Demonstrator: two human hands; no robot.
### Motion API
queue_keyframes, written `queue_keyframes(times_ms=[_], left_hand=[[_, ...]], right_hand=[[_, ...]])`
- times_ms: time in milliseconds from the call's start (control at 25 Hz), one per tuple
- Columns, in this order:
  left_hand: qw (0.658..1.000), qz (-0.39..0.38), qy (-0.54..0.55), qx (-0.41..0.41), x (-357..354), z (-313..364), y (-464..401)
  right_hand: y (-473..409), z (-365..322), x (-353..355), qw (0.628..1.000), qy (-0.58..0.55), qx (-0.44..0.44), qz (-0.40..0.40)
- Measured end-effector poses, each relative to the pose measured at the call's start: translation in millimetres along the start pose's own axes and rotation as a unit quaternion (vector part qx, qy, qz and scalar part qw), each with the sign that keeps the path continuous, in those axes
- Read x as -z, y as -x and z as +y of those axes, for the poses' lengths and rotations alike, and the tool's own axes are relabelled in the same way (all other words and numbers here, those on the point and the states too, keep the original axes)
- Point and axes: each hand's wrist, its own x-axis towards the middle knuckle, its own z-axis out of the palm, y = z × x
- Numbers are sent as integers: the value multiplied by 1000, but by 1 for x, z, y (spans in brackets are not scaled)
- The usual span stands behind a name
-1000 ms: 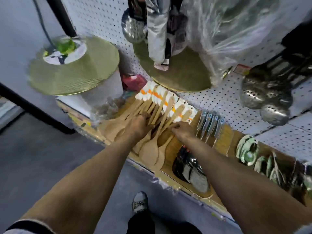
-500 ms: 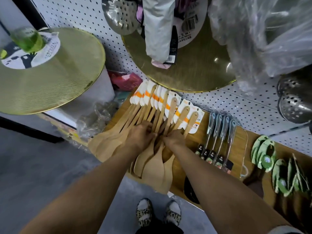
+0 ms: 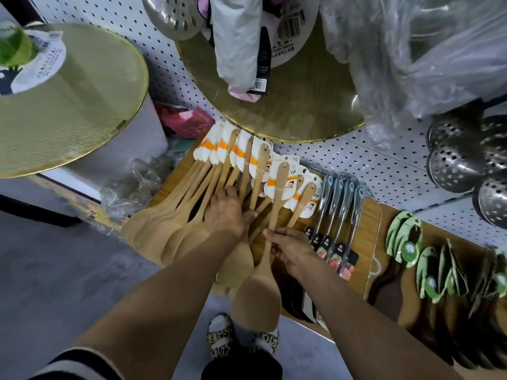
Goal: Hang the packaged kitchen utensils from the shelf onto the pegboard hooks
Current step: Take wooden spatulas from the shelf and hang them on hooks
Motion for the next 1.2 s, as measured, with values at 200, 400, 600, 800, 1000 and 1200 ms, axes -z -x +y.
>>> queue_keyframes(times_ms=[200, 400, 600, 800, 1000, 1200], left_hand=[[999, 7, -44, -20, -9, 14, 4], [996, -24, -88, -25, -15, 24, 1], [996, -39, -79, 28, -13, 30, -5], [991, -89, 21, 102, 6, 29, 10], [982, -156, 74, 80, 13, 9, 44], [974, -178, 132, 52, 27, 10, 101]], right_hand=[[3, 0, 10, 1000, -23, 8, 8], [6, -1, 17, 999, -31, 19, -2], [13, -5, 25, 999, -36, 31, -9], [27, -4, 36, 998, -40, 40, 1], [64, 1, 48, 997, -56, 58, 9], [103, 19, 72, 990, -106, 80, 40]])
